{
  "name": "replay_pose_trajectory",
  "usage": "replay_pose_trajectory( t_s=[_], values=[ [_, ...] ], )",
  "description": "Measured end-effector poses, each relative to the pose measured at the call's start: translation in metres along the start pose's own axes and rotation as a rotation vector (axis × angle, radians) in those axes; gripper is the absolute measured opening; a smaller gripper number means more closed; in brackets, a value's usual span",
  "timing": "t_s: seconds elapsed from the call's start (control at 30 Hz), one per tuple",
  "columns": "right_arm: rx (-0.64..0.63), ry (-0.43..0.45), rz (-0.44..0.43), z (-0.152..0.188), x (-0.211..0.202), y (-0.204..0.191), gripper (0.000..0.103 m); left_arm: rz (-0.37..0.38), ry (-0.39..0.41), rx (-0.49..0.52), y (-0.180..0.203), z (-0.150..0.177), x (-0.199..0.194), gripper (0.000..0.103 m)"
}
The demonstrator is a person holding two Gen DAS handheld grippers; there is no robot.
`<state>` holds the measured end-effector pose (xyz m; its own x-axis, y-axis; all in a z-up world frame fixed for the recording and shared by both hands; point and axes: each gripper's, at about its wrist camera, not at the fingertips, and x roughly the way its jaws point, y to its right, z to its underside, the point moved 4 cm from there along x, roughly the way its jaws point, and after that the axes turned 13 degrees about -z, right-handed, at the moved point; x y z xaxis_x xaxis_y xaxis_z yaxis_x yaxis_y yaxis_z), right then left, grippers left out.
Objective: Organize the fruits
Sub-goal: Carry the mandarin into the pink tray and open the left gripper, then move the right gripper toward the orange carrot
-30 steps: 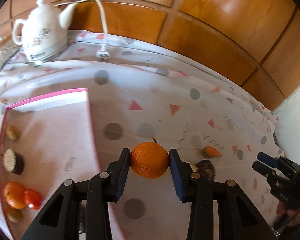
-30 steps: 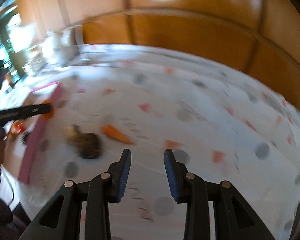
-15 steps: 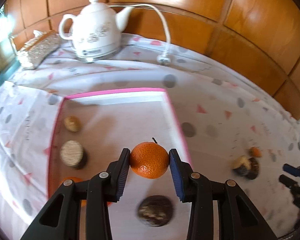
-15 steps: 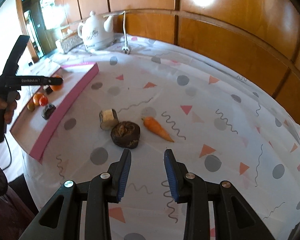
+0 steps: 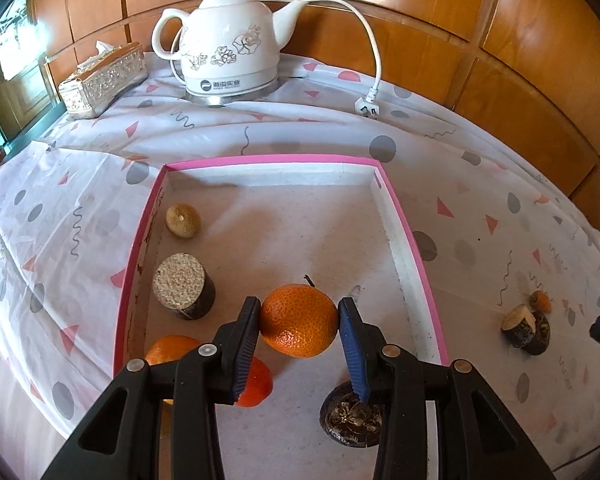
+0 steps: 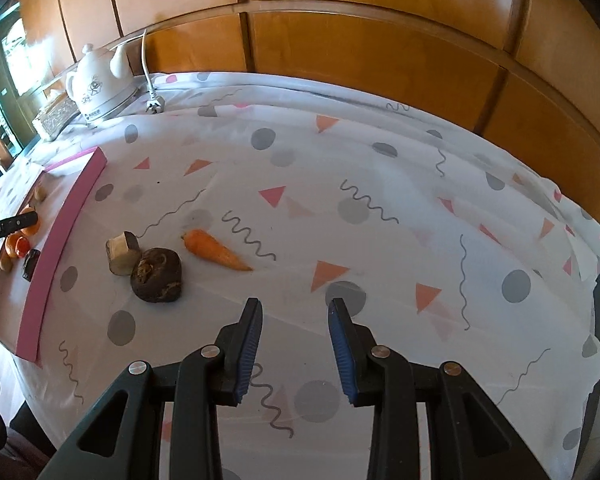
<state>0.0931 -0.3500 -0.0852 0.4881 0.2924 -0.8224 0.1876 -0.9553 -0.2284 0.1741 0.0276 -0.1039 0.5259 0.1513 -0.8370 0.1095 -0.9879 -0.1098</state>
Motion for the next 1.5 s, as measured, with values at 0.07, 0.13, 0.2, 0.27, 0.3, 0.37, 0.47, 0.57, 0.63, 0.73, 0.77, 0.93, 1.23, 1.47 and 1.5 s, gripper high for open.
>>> replay_pose_trajectory(
  t_s=[0.07, 0.13, 0.2, 0.27, 0.3, 0.37, 0.47, 0.57, 0.63, 0.73, 0.77, 0.93, 1.23, 1.47, 1.5],
  values=[
    [-0.005, 0.001, -0.002, -0.001, 0.000, -0.002, 0.034, -0.011, -0.004, 0.001, -0.001, 0.002, 0.003, 0.041],
    [-0.012, 0.007, -0.006, -0.002, 0.000, -0.003, 0.034, -0.018, -0.009, -0.005, -0.002, 0.005, 0.004, 0.041],
    [-0.018, 0.010, -0.012, -0.001, -0.002, -0.005, 0.034, -0.030, 0.006, -0.007, -0.004, 0.008, 0.001, 0.049],
    [-0.020, 0.010, -0.012, -0.002, -0.001, -0.006, 0.034, -0.036, 0.036, -0.004, -0.004, 0.009, -0.007, 0.051],
    [-0.019, 0.008, -0.013, -0.002, 0.000, -0.006, 0.034, -0.037, 0.046, -0.003, -0.004, 0.010, -0.011, 0.051],
    [-0.021, 0.010, -0.012, -0.002, -0.001, -0.006, 0.034, -0.036, 0.071, -0.003, -0.004, 0.012, -0.021, 0.051],
    [-0.034, 0.022, -0.021, -0.003, -0.002, -0.008, 0.034, -0.034, 0.107, -0.004, -0.003, 0.015, -0.037, 0.055],
    [-0.060, 0.036, -0.027, -0.004, -0.003, -0.014, 0.034, -0.020, 0.127, -0.012, -0.003, 0.021, -0.050, 0.058],
    [-0.085, 0.045, -0.036, -0.004, -0.004, -0.021, 0.034, -0.018, 0.136, -0.011, -0.005, 0.025, -0.057, 0.059],
    [-0.125, 0.053, -0.052, -0.004, -0.004, -0.033, 0.034, -0.021, 0.142, -0.009, -0.008, 0.032, -0.063, 0.059],
    [-0.140, 0.055, -0.055, -0.003, -0.004, -0.038, 0.034, -0.022, 0.141, -0.011, -0.011, 0.035, -0.064, 0.060],
    [-0.224, 0.045, -0.061, 0.002, 0.000, -0.060, 0.034, -0.036, 0.152, -0.036, -0.025, 0.043, -0.074, 0.060],
    [-0.292, 0.015, -0.054, 0.010, 0.009, -0.079, 0.034, -0.066, 0.163, -0.058, -0.045, 0.056, -0.085, 0.065],
    [-0.299, 0.017, -0.025, 0.008, 0.007, -0.086, 0.034, -0.077, 0.179, -0.057, -0.049, 0.062, -0.088, 0.066],
    [-0.301, 0.018, -0.017, 0.008, 0.007, -0.088, 0.034, -0.077, 0.182, -0.058, -0.050, 0.063, -0.089, 0.067]
  ],
)
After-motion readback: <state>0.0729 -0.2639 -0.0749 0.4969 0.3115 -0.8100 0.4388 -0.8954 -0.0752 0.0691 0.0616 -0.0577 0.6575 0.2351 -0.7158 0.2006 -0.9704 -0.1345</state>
